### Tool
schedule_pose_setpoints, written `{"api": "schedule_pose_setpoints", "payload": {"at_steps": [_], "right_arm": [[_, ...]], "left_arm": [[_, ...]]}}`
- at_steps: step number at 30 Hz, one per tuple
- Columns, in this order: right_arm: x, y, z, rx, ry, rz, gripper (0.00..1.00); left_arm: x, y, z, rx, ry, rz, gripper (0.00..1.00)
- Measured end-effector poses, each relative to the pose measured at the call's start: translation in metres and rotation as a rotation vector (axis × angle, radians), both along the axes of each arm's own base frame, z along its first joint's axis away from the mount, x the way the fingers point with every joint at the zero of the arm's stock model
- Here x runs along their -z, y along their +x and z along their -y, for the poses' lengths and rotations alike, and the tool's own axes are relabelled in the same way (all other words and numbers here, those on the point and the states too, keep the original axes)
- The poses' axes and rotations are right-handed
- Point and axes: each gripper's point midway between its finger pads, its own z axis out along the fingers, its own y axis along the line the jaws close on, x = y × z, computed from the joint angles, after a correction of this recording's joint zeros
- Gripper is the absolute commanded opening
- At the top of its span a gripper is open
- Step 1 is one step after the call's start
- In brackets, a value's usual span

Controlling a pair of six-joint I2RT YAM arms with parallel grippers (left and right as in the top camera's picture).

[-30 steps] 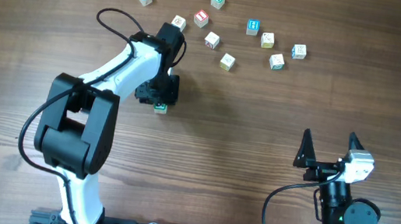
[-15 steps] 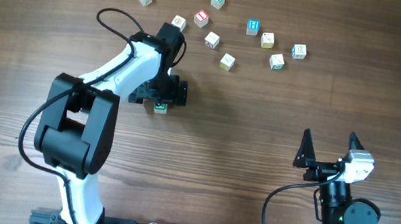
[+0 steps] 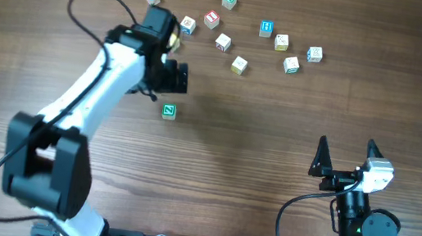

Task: Form a horizontal line
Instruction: 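Move the left gripper back to the cluster over a red-lettered block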

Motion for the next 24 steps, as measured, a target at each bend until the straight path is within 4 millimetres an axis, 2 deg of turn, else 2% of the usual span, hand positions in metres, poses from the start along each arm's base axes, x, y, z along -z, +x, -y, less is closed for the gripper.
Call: {"api": "schedule_pose_setpoints", "payload": {"at_steps": [4,9,16,18,20,21,22,23,24], "right_arm": [[0.0,0.0,0.0,0.0,0.0,0.0,1.0],[0.0,0.0,0.0,0.0,0.0,0.0,1.0],[0.0,0.0,0.0,0.0,0.0,0.0,1.0],[0.0,0.0,0.0,0.0,0.0,0.0,1.0],[0.0,0.0,0.0,0.0,0.0,0.0,1.0],[0.0,0.0,0.0,0.0,0.0,0.0,1.0],[0.0,0.0,0.0,0.0,0.0,0.0,1.0],[0.0,0.0,0.0,0.0,0.0,0.0,1.0],[0.0,0.0,0.0,0.0,0.0,0.0,1.0]], "left_arm": [[-0.021,0.007,-0.013,-0.039,-0.014,0.071,1.0],[-0.044,0.02,-0.012,-0.042,-0.037,0.174,0.97],[-0.056,0.033,-0.01,-0.041,-0.051,0.249,1.0],[-0.065,0.038,-0.008,-0.025,-0.058,0.288,0.98],[-0.082,0.043,-0.005,-0.01,-0.075,0.318,0.87],[-0.097,0.049,-0.003,-0.005,-0.093,0.35,0.84],[-0.124,0.061,0.0,0.004,-0.113,0.416,0.47],[-0.146,0.072,0.0,0.007,-0.124,0.478,0.22],[-0.197,0.091,0.002,0.019,-0.15,0.628,0.08]]}}
